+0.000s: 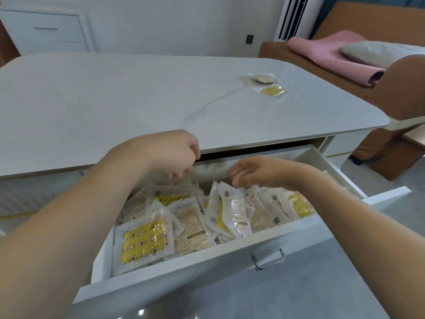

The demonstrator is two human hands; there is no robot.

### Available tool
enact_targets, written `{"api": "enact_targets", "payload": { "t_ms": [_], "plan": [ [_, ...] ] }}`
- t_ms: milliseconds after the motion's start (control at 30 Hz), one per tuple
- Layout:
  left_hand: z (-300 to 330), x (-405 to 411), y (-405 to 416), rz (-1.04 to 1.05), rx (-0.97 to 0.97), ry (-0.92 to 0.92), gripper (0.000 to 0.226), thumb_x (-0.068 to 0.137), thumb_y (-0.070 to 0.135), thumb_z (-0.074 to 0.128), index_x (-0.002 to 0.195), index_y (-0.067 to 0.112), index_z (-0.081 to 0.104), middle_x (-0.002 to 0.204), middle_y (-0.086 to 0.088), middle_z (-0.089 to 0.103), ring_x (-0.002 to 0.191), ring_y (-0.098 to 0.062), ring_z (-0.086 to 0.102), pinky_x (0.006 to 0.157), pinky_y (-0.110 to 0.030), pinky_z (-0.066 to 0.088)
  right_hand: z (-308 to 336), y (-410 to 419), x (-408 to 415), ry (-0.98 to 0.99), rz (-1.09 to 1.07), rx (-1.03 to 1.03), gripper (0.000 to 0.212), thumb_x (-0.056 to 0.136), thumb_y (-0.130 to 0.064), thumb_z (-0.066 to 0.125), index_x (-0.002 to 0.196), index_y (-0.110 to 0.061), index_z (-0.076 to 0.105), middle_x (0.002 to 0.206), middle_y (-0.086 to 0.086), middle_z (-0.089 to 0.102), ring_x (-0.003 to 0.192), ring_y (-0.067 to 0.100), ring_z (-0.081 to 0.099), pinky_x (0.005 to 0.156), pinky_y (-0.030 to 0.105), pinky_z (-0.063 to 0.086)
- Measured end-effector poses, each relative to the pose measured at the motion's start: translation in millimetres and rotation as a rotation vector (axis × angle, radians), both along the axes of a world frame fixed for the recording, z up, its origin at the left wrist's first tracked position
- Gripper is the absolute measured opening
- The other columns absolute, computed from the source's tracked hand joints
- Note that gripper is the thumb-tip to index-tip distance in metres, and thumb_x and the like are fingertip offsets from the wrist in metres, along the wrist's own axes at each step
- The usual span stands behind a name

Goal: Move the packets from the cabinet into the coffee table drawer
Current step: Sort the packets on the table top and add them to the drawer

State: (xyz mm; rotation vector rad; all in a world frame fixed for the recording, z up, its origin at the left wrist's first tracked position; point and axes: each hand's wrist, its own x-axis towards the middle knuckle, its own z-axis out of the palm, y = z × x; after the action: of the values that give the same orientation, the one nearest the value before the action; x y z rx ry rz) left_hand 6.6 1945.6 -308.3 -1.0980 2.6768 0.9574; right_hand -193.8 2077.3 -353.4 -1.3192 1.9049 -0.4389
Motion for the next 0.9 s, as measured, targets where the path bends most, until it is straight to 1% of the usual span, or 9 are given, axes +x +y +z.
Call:
{"api": "enact_targets", "payload": {
  "t_ms": [67, 167, 300, 400, 467, 567, 633, 733, 900],
  "plan": [
    [2.7, -13.5, -5.1, 0.032, -0.066, 0.177, 0.031, 0.087, 0.007, 0.043, 0.094, 0.032, 0.059, 0.098, 0.005, 0.069, 0.083, -0.017, 0.069, 0.074, -0.039, 0.059, 13.7, 3.2, -12.3, -0.039, -0.018, -0.052, 0.026, 0.085, -0.034, 0.072, 0.11, -0.036, 0.066, 0.105, -0.015, 0.072, 0.102, 0.01, 0.066, 0.093, 0.033, 0.05],
    [-2.8, -41.1, -15.7, 0.03, -0.247, 0.324, 0.024, 0.091, 0.017, 0.044, 0.104, 0.033, 0.056, 0.108, 0.012, 0.06, 0.088, -0.003, 0.057, 0.068, -0.023, 0.042, 31.1, 6.1, -35.2, -0.06, -0.054, -0.153, 0.024, 0.088, -0.029, 0.069, 0.112, -0.028, 0.067, 0.104, -0.006, 0.073, 0.099, 0.011, 0.068, 0.092, 0.03, 0.049],
    [-6.2, -86.0, -38.5, 0.011, -0.34, 0.351, 0.03, 0.096, 0.027, 0.045, 0.127, 0.026, 0.048, 0.133, 0.006, 0.048, 0.11, -0.012, 0.049, 0.087, -0.028, 0.036, 45.7, 3.2, -74.3, -0.034, -0.227, -0.369, 0.012, 0.09, -0.02, 0.066, 0.101, -0.021, 0.069, 0.094, 0.001, 0.075, 0.089, 0.016, 0.07, 0.086, 0.032, 0.056],
    [-0.5, -124.5, -53.3, 0.014, -0.39, 0.361, 0.039, 0.097, 0.029, 0.044, 0.135, 0.023, 0.042, 0.144, 0.002, 0.039, 0.127, -0.018, 0.04, 0.091, -0.029, 0.031, 42.2, -8.1, -107.4, 0.171, -0.355, -0.467, 0.009, 0.091, -0.023, 0.061, 0.096, -0.028, 0.066, 0.095, -0.008, 0.069, 0.087, 0.011, 0.064, 0.073, 0.023, 0.05],
    [0.1, -151.9, -60.6, 0.027, -0.381, 0.351, 0.038, 0.097, 0.03, 0.043, 0.134, 0.021, 0.041, 0.143, 0.0, 0.037, 0.126, -0.019, 0.037, 0.088, -0.03, 0.03, 33.5, -18.9, -131.3, 0.302, -0.429, -0.512, 0.01, 0.091, -0.026, 0.058, 0.098, -0.032, 0.062, 0.099, -0.015, 0.063, 0.089, 0.005, 0.058, 0.069, 0.018, 0.042],
    [-6.8, -194.4, -72.2, 0.074, -0.333, 0.336, 0.018, 0.097, 0.031, 0.042, 0.113, 0.022, 0.041, 0.132, -0.001, 0.039, 0.109, -0.016, 0.033, 0.084, -0.032, 0.031, 18.9, -40.7, -168.4, 0.392, -0.492, -0.536, 0.021, 0.092, -0.029, 0.056, 0.112, -0.029, 0.059, 0.114, -0.008, 0.058, 0.098, 0.009, 0.053, 0.081, 0.022, 0.038],
    [-17.9, -222.9, -80.1, 0.117, -0.293, 0.353, 0.014, 0.098, 0.03, 0.042, 0.108, 0.022, 0.038, 0.13, -0.002, 0.038, 0.109, -0.019, 0.033, 0.084, -0.032, 0.031, 10.0, -56.3, -190.9, 0.431, -0.527, -0.498, 0.034, 0.093, -0.033, 0.054, 0.126, -0.024, 0.054, 0.128, -0.002, 0.053, 0.114, 0.017, 0.047, 0.094, 0.028, 0.036],
    [-38.9, -262.1, -95.2, 0.172, -0.281, 0.399, 0.028, 0.099, 0.03, 0.044, 0.123, 0.015, 0.042, 0.135, -0.009, 0.041, 0.122, -0.028, 0.039, 0.093, -0.035, 0.033, -5.3, -79.2, -221.6, 0.555, -0.585, -0.355, 0.051, 0.093, -0.046, 0.045, 0.14, -0.026, 0.041, 0.145, 0.0, 0.04, 0.134, 0.025, 0.033, 0.109, 0.037, 0.025],
    [-48.8, -323.6, -144.5, 0.175, -0.297, 0.452, 0.043, 0.101, 0.037, 0.038, 0.138, 0.016, 0.036, 0.143, -0.011, 0.038, 0.13, -0.03, 0.039, 0.098, -0.035, 0.031, -13.3, -122.8, -269.2, 0.674, -0.637, -0.293, 0.067, 0.086, -0.065, 0.031, 0.145, -0.033, 0.032, 0.148, -0.001, 0.037, 0.136, 0.026, 0.03, 0.109, 0.043, 0.019]
  ]
}}
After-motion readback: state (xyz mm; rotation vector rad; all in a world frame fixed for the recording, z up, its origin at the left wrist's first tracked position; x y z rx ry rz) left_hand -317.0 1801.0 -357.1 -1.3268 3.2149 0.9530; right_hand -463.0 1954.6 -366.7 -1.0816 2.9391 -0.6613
